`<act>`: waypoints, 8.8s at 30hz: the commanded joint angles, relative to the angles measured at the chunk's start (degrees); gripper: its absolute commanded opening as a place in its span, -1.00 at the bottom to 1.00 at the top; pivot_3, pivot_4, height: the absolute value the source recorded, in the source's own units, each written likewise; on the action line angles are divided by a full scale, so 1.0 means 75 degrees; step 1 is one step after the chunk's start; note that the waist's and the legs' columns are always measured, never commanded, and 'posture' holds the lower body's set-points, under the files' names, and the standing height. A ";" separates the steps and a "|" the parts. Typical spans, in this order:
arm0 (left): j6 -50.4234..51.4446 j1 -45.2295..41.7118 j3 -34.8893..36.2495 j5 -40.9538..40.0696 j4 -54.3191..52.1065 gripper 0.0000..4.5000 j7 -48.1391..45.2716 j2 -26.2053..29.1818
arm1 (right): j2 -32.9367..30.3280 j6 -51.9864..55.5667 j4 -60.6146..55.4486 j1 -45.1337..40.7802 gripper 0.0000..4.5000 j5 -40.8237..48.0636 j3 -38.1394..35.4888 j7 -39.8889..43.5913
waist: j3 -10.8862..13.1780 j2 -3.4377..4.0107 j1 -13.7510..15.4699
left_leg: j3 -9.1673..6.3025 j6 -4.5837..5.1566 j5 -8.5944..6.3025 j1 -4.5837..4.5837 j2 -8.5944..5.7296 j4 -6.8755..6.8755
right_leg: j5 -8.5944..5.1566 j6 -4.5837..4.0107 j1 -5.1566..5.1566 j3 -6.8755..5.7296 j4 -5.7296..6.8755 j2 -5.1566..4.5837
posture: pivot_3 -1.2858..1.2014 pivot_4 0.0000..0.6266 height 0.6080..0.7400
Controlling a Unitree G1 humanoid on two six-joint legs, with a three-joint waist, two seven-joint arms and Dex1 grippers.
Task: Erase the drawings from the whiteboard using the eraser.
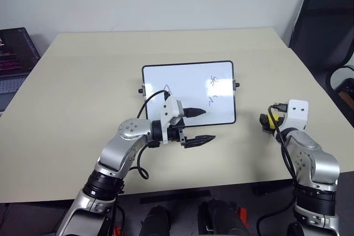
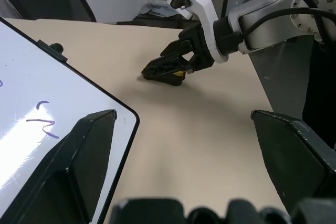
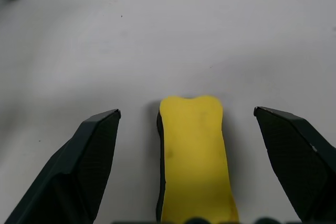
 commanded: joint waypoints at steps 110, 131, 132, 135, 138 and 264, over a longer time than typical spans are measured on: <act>-0.0866 0.0681 -0.0096 0.3042 0.0092 1.00 0.4219 -0.1562 | 0.0203 -0.4929 0.2686 -0.2476 -0.46 -0.1888 0.2886 0.1962 | -0.0003 -0.0002 0.0005 | 0.0004 0.0003 0.0003 0.0018 0.0000 0.0009 | 0.0005 0.0004 0.0005 0.0000 0.0027 -0.0001 | 0.03 -0.52 1.00; -0.0872 0.0668 -0.0094 0.3045 0.0095 1.00 0.4292 -0.1583 | -0.0090 -0.4321 0.2524 -0.1840 -0.46 -0.1995 0.3020 0.2360 | -0.0005 -0.0003 0.0014 | 0.0003 0.0004 0.0004 0.0025 -0.0001 0.0008 | 0.0006 0.0006 0.0013 0.0000 0.0022 -0.0003 | 0.03 -0.52 1.00; -0.0891 0.0637 -0.0101 0.3044 0.0134 1.00 0.4288 -0.1591 | -0.0054 -0.4393 0.2485 -0.1866 -0.46 -0.1924 0.2960 0.2368 | -0.0005 -0.0003 0.0013 | 0.0003 0.0004 0.0004 0.0026 -0.0001 0.0008 | 0.0006 0.0006 0.0013 0.0001 0.0022 -0.0003 | 0.03 -0.52 1.00; -0.0918 0.0589 -0.0110 0.3039 0.0189 1.00 0.4266 -0.1612 | 0.0014 -0.4616 0.2315 -0.1902 -0.46 -0.1777 0.2807 0.2367 | -0.0004 -0.0003 0.0017 | 0.0002 0.0004 0.0004 0.0025 -0.0001 0.0008 | 0.0006 0.0006 0.0011 -0.0001 0.0021 -0.0003 | 0.03 -0.52 1.00; -0.0909 0.0623 -0.0113 0.2933 0.0209 1.00 0.4139 -0.1618 | 0.0141 -0.4748 0.1892 -0.1738 -0.46 -0.1241 0.2533 0.2606 | -0.0004 -0.0003 0.0022 | 0.0002 0.0004 0.0003 0.0018 -0.0002 0.0006 | 0.0006 0.0006 0.0007 0.0000 0.0014 -0.0003 | 0.03 -0.52 1.00; -0.1072 0.0875 0.0328 0.3029 0.0127 1.00 0.4037 -0.1130 | -0.0364 -0.6578 0.1516 -0.0302 -0.46 -0.1689 0.2869 0.3147 | -0.0005 -0.0006 0.0024 | 0.0006 0.0005 0.0006 0.0020 -0.0004 0.0009 | 0.0013 0.0017 0.0011 0.0002 0.0009 -0.0006 | 0.03 -0.52 1.00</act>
